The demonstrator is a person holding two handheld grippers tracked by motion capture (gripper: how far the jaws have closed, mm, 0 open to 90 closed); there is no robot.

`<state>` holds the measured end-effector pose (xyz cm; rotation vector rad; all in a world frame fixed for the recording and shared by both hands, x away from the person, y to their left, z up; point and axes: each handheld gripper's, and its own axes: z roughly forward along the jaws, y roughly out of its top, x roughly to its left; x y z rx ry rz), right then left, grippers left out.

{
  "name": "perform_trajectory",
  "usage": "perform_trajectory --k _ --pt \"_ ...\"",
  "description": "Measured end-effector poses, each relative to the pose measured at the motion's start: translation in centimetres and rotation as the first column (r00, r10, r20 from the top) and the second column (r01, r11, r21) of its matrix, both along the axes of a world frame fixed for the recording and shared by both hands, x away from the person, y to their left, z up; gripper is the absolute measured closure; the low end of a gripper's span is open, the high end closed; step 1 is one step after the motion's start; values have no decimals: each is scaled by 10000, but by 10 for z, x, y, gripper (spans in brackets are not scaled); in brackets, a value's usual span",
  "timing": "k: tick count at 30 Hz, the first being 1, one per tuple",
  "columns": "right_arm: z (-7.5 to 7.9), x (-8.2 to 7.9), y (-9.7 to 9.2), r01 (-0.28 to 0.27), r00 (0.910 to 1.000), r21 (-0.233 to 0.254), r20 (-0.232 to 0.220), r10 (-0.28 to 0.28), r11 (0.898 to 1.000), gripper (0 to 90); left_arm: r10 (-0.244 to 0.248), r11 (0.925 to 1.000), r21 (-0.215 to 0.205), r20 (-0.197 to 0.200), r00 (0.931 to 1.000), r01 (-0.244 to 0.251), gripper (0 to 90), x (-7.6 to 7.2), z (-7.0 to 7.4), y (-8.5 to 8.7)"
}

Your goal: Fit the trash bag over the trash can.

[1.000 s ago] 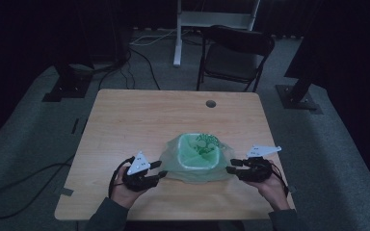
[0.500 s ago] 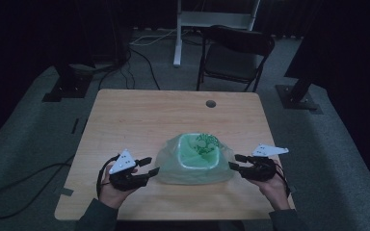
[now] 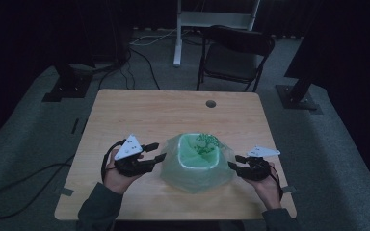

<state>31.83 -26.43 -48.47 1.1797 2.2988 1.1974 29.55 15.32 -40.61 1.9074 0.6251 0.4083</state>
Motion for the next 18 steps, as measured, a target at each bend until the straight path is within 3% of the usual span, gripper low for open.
perform_trajectory --k 4,6,7,10,11,13,14,15,18 --pt "-3 0 1 -4 10000 -85 -3 4 10000 533 -469 9986 244 120 9988 466 546 11 10 -16" --pt "-4 0 2 -15 10000 -156 -29 14 9999 533 -986 9940 480 -53 9951 987 546 20 12 -30" --pt "-6 0 2 -64 9999 -140 -83 63 9999 532 -986 9940 480 -53 9951 987 546 20 12 -30" --pt "-8 0 4 -71 9999 -105 -152 70 9999 531 -1451 9845 959 -263 9891 1470 546 30 12 -45" --pt "-10 1 5 -94 9998 -98 -180 93 9999 531 -1727 9763 1263 -342 9844 1757 542 36 12 -54" --pt "-11 1 6 -109 9997 -79 -206 108 9999 531 -1802 9739 1344 -320 9831 1829 542 38 12 -57" --pt "-12 1 6 -133 9996 -69 -238 131 9999 531 -2025 9653 1586 -470 9782 2074 542 44 13 -65" --pt "-12 1 6 -133 9996 -69 -238 131 9999 531 -2025 9653 1586 -470 9782 2074 542 44 13 -65" --pt "-13 1 7 -203 9994 -114 -271 200 9997 530 -2310 9491 2049 -627 9709 2391 540 50 14 -76"
